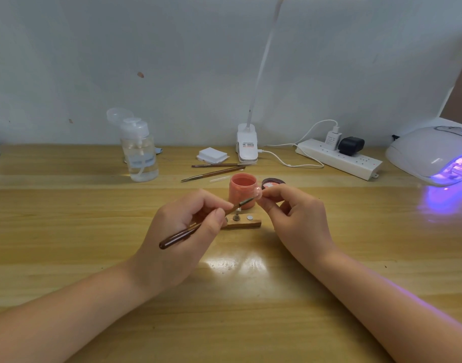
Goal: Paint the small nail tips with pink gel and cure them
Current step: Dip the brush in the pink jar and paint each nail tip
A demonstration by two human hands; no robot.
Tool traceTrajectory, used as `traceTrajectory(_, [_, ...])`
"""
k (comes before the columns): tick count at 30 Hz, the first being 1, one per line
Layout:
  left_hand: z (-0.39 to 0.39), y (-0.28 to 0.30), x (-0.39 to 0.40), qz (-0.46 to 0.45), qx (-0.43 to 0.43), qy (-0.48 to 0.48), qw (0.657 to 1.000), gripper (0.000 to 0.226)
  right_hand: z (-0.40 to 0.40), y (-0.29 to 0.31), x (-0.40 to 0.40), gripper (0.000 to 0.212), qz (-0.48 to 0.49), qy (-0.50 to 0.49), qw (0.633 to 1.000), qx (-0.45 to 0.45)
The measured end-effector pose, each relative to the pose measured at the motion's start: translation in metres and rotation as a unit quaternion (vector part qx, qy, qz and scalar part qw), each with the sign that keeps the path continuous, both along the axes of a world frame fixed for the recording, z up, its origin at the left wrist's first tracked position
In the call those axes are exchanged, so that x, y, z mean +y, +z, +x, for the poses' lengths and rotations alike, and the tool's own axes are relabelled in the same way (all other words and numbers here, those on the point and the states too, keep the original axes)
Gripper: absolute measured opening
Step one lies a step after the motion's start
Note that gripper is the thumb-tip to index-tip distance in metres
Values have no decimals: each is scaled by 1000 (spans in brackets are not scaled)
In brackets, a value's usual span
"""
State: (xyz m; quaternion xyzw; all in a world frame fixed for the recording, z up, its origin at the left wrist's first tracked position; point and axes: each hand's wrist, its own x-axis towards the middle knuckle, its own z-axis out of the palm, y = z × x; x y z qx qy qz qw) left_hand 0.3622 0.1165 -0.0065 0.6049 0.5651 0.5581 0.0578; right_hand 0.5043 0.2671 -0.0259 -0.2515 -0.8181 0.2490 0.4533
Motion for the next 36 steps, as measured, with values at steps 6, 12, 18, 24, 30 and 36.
traceTrajectory(6, [0,0,0,10,-50,9,999,23,0,1,-2,7,1,12,1000,1])
traceTrajectory(12, [-2,-1,-1,-2,-56,-11,998,23,0,0,0,7,-1,9,1000,-8])
traceTrajectory(18, [0,-3,1,-7,-75,-16,997,25,-1,-1,0,7,3,11,1000,-6])
traceTrajectory(24, [-3,10,3,8,-90,-2,996,20,-1,-2,2,6,-4,8,1000,-9])
traceTrajectory(30, [-17,63,47,-107,-140,128,976,21,-3,-3,3,4,-8,-4,1000,-5])
traceTrajectory(36, [-25,91,97,-302,-86,153,937,18,-3,-4,3,10,-1,-10,1000,3])
